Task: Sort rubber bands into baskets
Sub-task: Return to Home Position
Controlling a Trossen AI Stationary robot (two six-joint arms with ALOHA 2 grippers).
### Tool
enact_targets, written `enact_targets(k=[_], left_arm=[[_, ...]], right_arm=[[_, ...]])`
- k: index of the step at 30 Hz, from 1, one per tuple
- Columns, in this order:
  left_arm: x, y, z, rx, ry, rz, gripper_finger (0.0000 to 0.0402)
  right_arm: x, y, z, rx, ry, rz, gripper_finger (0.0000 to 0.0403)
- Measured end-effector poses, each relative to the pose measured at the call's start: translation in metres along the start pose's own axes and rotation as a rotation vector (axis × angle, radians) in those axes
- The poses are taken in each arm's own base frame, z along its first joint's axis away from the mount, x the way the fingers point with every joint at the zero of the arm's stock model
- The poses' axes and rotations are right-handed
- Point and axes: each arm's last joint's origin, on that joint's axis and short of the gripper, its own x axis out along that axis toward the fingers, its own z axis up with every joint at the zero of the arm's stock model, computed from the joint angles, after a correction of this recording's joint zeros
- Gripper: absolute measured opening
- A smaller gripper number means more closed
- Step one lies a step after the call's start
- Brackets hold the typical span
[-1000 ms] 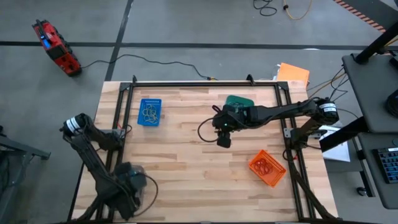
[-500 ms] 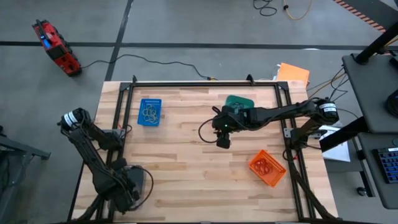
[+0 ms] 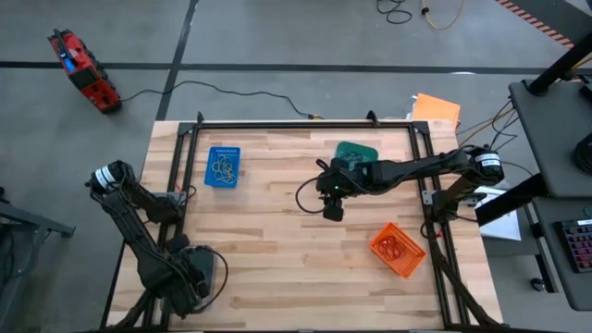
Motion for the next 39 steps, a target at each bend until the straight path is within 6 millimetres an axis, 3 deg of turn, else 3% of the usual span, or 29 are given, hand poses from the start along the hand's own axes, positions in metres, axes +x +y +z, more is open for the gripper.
enact_targets(k=[8, 14, 16, 21, 25, 28, 32, 39], left_arm=[[0.000, -0.002, 0.000, -0.014, 0.000, -0.020, 0.0133], [-0.002, -0.013, 0.000, -0.048, 0.031, -0.137, 0.0133], [-0.004, -0.021, 0.003, -0.014, -0.064, -0.209, 0.0133], [-0.021, -0.048, 0.019, 0.247, -0.595, -0.386, 0.0133], [-0.036, -0.047, 0.030, 0.379, -0.949, -0.219, 0.0133], [-0.040, -0.039, 0.043, 0.369, -1.088, -0.034, 0.0133], [-0.034, -0.029, 0.066, 0.392, -1.084, 0.096, 0.0132], [-0.016, -0.015, 0.104, 0.340, -1.037, 0.170, 0.0132]], right_arm=[[0.000, 0.000, 0.001, -0.017, -0.012, 0.000, 0.0178], [0.000, 0.003, 0.004, -0.036, -0.047, 0.003, 0.0178], [0.001, 0.006, 0.004, -0.064, -0.069, 0.008, 0.0178], [0.001, 0.017, 0.006, -0.147, -0.137, 0.025, 0.0178], [-0.001, 0.028, 0.010, -0.212, -0.203, 0.042, 0.0178], [-0.003, 0.036, 0.014, -0.262, -0.261, 0.051, 0.0178], [-0.006, 0.040, 0.018, -0.311, -0.321, 0.052, 0.0178], [-0.008, 0.040, 0.024, -0.339, -0.386, 0.040, 0.0178]])
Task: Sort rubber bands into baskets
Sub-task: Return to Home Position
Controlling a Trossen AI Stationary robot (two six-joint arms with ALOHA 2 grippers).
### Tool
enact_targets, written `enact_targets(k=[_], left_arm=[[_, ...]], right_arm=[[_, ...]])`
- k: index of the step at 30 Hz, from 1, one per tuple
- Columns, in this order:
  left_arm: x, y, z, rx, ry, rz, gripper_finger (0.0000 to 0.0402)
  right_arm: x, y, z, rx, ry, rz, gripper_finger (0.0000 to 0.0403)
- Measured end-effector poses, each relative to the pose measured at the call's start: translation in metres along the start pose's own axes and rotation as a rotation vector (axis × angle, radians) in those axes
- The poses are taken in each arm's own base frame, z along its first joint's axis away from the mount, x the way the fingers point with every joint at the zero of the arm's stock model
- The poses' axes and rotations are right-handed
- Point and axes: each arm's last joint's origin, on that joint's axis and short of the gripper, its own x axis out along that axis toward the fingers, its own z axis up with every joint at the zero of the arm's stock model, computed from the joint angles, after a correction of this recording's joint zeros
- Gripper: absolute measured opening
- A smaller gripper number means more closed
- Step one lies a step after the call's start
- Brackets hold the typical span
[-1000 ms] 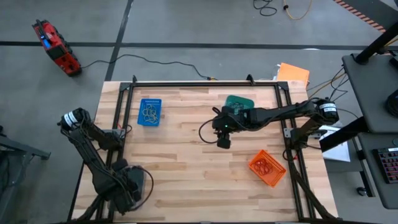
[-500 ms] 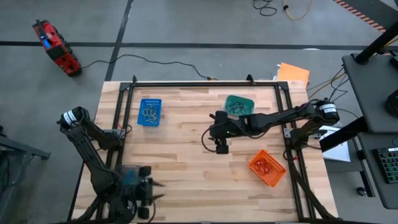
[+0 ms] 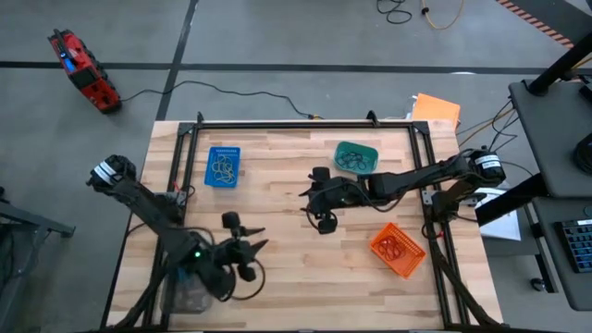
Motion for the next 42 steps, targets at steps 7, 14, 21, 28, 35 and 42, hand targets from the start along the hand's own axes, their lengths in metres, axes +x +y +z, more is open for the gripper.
enact_targets(k=[7, 14, 21, 28, 35, 42], left_arm=[[0.029, 0.002, -0.005, 0.040, -0.047, -0.160, 0.0132], [0.041, 0.019, -0.006, 0.032, -0.254, -0.433, 0.0132], [0.032, 0.051, -0.024, -0.015, -0.341, -0.387, 0.0132], [0.006, 0.085, -0.042, -0.091, -0.428, -0.379, 0.0132], [-0.010, 0.111, -0.065, -0.168, -0.487, -0.344, 0.0132], [-0.017, 0.125, -0.090, -0.203, -0.471, -0.303, 0.0132]], right_arm=[[-0.001, 0.000, 0.001, -0.003, -0.005, 0.000, 0.0178], [-0.018, -0.004, 0.003, 0.002, -0.028, -0.007, 0.0178], [-0.044, -0.004, -0.010, 0.018, -0.119, -0.027, 0.0178], [-0.070, -0.004, -0.037, 0.046, -0.258, -0.009, 0.0178], [-0.090, -0.004, -0.062, 0.104, -0.346, -0.036, 0.0178], [-0.107, -0.002, -0.079, 0.125, -0.406, -0.048, 0.0178]])
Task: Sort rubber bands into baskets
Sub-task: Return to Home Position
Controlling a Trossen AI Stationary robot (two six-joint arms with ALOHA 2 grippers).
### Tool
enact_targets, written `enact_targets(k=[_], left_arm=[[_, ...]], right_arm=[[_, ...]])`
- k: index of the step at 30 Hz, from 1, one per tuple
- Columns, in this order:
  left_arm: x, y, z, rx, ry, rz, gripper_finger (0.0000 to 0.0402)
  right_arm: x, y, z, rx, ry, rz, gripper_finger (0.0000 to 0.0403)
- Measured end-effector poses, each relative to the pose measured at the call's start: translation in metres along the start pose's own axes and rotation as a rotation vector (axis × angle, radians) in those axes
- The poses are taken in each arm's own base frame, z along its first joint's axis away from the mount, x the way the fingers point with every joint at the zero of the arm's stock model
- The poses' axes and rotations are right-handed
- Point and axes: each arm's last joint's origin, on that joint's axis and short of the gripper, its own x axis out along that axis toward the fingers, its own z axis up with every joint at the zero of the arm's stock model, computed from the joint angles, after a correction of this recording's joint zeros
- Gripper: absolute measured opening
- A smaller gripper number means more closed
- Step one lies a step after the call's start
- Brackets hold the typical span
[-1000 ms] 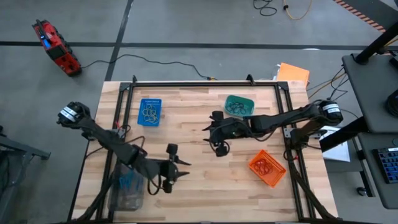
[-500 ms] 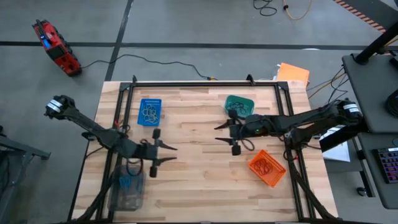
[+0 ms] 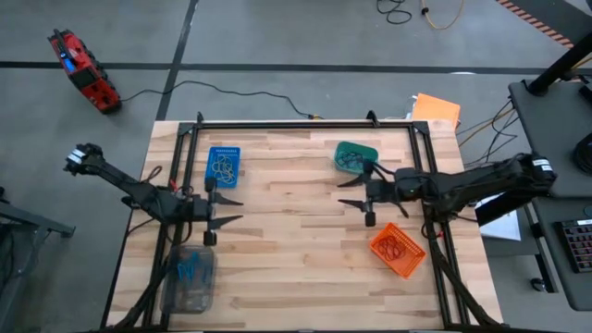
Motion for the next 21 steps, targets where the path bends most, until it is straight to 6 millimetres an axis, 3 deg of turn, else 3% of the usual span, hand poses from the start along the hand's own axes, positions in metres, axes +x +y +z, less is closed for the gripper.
enact_targets(k=[10, 21], left_arm=[[-0.020, 0.010, -0.027, -0.046, -0.026, 0.047, 0.0133], [-0.044, 0.028, -0.021, -0.083, -0.132, 0.135, 0.0133]], right_arm=[[-0.034, 0.000, -0.018, 0.033, -0.075, -0.019, 0.0178], [-0.080, 0.000, -0.041, 0.090, -0.254, -0.054, 0.0178]])
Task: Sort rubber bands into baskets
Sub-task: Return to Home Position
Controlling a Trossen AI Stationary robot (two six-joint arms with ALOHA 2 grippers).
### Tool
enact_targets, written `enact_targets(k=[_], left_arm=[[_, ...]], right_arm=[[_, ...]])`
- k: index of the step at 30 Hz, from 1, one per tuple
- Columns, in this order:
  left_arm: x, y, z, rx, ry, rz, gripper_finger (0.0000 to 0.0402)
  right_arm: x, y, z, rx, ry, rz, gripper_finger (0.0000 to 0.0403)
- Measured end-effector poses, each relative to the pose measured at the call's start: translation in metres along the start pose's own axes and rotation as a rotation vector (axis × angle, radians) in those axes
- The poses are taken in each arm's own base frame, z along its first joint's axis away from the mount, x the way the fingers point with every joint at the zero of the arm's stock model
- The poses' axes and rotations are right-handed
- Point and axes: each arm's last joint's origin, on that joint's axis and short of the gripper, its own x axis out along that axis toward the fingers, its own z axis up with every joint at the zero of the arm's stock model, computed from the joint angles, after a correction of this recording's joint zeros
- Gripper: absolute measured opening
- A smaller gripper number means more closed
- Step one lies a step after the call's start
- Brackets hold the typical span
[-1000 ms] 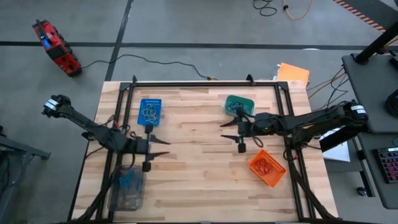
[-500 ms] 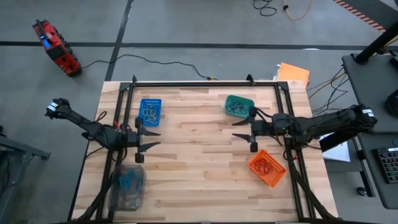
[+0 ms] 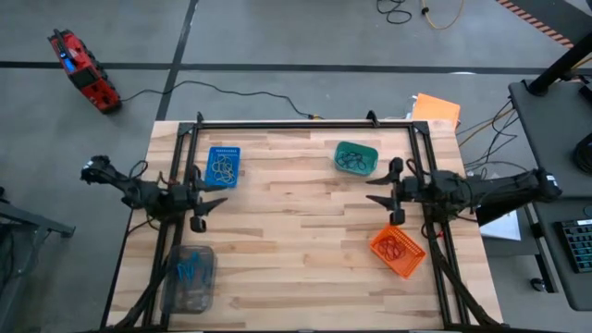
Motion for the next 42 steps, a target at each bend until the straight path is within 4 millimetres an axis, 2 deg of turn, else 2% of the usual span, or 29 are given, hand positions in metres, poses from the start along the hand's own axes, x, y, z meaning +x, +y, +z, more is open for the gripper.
enact_targets(k=[4, 8, 14, 23, 31, 42], left_arm=[[-0.008, 0.008, 0.001, -0.008, -0.019, 0.078, 0.0133], [-0.012, 0.014, -0.001, -0.008, 0.007, 0.180, 0.0133], [-0.012, 0.013, -0.008, 0.036, 0.070, 0.184, 0.0133], [-0.011, 0.013, -0.011, 0.036, 0.094, 0.189, 0.0133], [-0.011, 0.012, -0.011, 0.036, 0.095, 0.188, 0.0132], [-0.011, 0.012, -0.012, 0.040, 0.098, 0.186, 0.0132]], right_arm=[[-0.019, -0.002, 0.001, 0.035, -0.110, -0.013, 0.0178], [-0.030, -0.002, -0.004, 0.063, -0.139, -0.014, 0.0178], [-0.043, -0.002, -0.010, 0.077, -0.157, -0.014, 0.0178], [-0.038, 0.001, -0.032, 0.082, -0.104, -0.007, 0.0178], [-0.038, 0.002, -0.035, 0.057, -0.071, -0.006, 0.0178], [-0.035, 0.004, -0.051, 0.066, 0.103, 0.010, 0.0178]])
